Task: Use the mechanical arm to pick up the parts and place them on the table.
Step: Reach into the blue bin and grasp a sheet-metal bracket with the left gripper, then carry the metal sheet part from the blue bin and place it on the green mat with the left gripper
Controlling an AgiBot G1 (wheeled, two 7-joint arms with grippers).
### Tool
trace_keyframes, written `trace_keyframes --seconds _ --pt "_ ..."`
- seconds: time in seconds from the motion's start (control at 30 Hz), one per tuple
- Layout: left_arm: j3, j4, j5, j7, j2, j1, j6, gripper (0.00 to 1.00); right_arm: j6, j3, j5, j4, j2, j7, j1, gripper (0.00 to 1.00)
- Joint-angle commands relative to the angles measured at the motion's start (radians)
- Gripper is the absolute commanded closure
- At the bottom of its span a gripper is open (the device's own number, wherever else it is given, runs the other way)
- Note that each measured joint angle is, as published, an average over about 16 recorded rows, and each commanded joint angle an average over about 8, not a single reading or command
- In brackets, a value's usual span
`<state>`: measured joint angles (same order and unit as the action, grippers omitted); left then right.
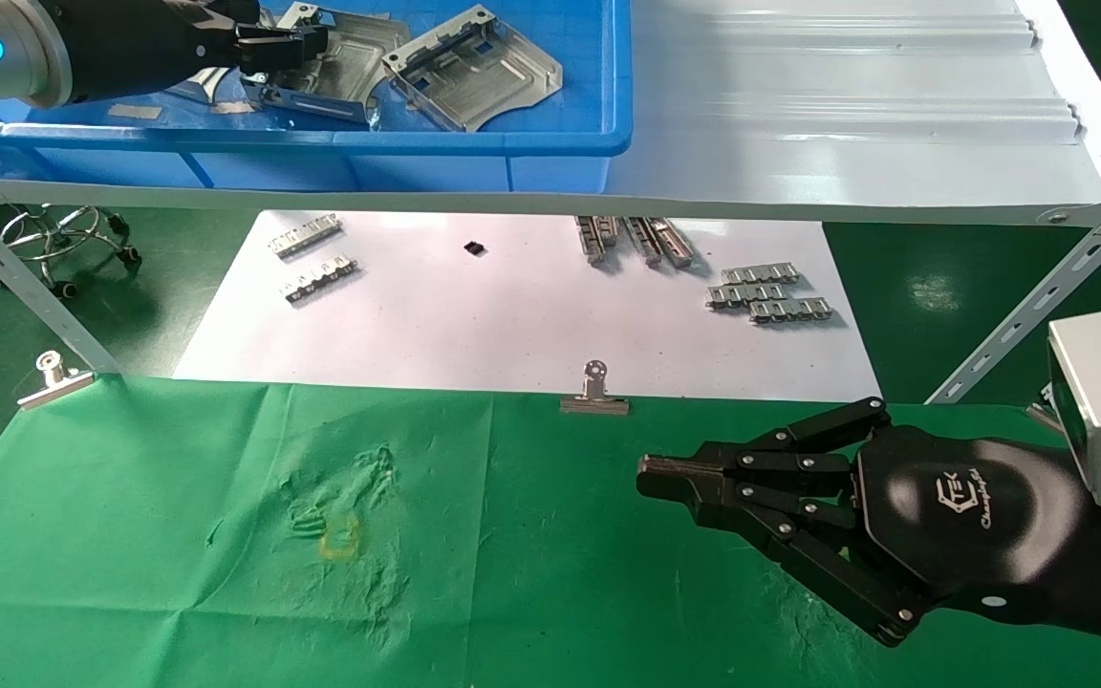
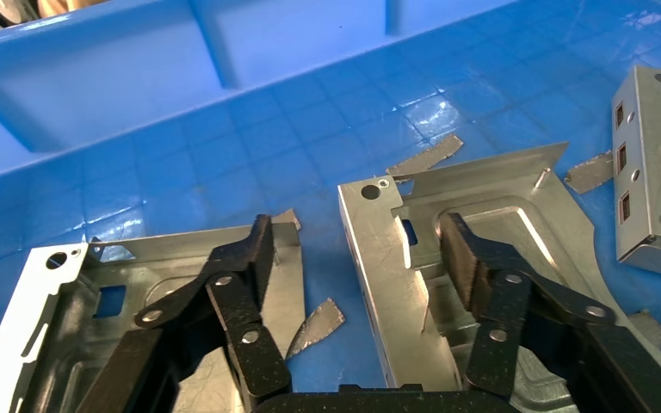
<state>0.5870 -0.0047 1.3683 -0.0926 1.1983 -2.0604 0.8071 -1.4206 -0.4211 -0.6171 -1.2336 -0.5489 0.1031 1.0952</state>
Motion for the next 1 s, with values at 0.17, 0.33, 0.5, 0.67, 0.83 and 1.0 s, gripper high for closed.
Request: trace_keyframes --seconds 0.17,0.33,0.5,0.67,0.83,1.0 --pt "0.003 0.003 0.005 0.002 0.0 0.002 0.001 1.0 0.0 0.0 0.0 0.0 0.0 0.0 0.0 1.0" --pt "0.006 0.004 0.008 0.005 -0.005 0.005 0.017 1.0 0.0 0.0 0.0 0.0 0.0 0.0 0.0 1.0" --pt "0.008 0.006 0.011 0.007 -0.011 0.007 0.021 1.0 0.0 0.0 0.0 0.0 0.0 0.0 0.0 1.0" --pt "0.008 0.004 0.012 0.01 -0.017 0.005 0.019 1.0 0.0 0.0 0.0 0.0 0.0 0.0 0.0 1.0" --pt "0.008 0.002 0.011 0.013 -0.021 0.001 0.02 1.0 0.0 0.0 0.0 0.0 0.0 0.0 0.0 1.0" --pt "0.003 -0.001 0.004 0.014 -0.029 -0.006 0.025 1.0 0.0 0.0 0.0 0.0 0.0 0.0 0.0 1.0"
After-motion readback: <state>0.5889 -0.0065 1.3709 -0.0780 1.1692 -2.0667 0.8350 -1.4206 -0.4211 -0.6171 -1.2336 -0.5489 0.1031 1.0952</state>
